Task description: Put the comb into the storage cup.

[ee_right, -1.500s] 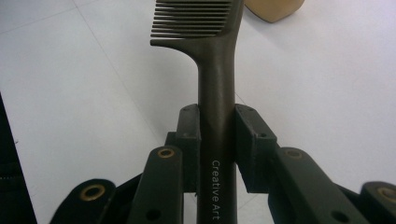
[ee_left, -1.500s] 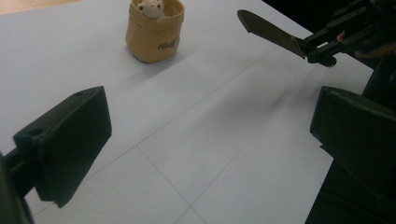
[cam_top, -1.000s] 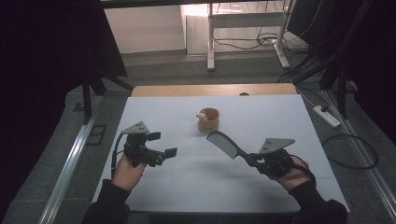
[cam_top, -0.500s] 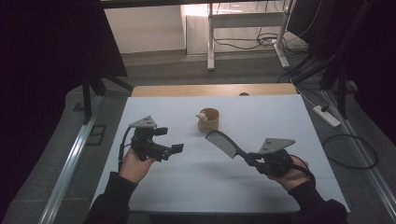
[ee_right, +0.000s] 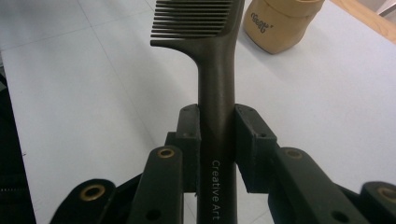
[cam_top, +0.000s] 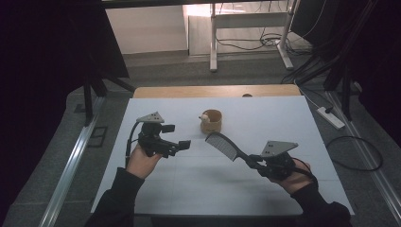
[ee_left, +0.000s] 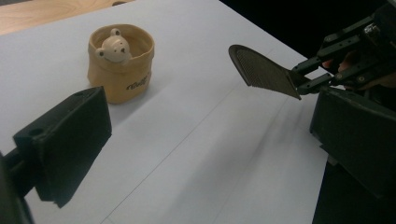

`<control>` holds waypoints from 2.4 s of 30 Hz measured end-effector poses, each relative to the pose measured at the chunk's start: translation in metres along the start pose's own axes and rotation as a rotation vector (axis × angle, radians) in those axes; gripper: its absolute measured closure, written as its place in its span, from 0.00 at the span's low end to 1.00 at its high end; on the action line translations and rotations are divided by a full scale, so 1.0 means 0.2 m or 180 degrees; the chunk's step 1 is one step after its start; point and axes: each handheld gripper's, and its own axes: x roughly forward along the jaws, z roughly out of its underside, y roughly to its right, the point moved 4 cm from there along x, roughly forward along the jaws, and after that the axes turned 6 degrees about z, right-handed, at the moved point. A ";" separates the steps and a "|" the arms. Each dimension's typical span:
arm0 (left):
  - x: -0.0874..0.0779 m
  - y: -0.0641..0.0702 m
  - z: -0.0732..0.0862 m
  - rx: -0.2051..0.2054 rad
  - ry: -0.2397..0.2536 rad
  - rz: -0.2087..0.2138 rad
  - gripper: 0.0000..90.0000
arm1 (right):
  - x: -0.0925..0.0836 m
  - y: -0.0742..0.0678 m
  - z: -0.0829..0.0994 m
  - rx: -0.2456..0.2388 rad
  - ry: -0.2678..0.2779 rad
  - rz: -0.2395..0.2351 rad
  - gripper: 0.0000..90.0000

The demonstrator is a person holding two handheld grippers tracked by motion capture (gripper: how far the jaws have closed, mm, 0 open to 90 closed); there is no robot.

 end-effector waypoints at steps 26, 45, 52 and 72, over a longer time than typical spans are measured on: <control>0.12 0.00 -0.12 -0.0012 -0.0033 0.0275 0.00 | -0.01 -0.07 -0.05 -0.0189 0.0207 0.0008 0.81; 0.21 0.01 -0.15 -0.0183 -0.0073 0.0599 0.00 | -0.02 -0.10 -0.09 -0.0309 0.0338 0.0060 0.81; 0.24 0.01 -0.16 -0.0255 -0.0086 0.0777 0.00 | -0.03 -0.11 -0.10 -0.0358 0.0384 0.0060 0.81; 0.27 0.03 -0.16 -0.0450 -0.0168 0.1120 0.00 | -0.04 -0.14 -0.11 -0.0495 0.0497 0.0108 0.81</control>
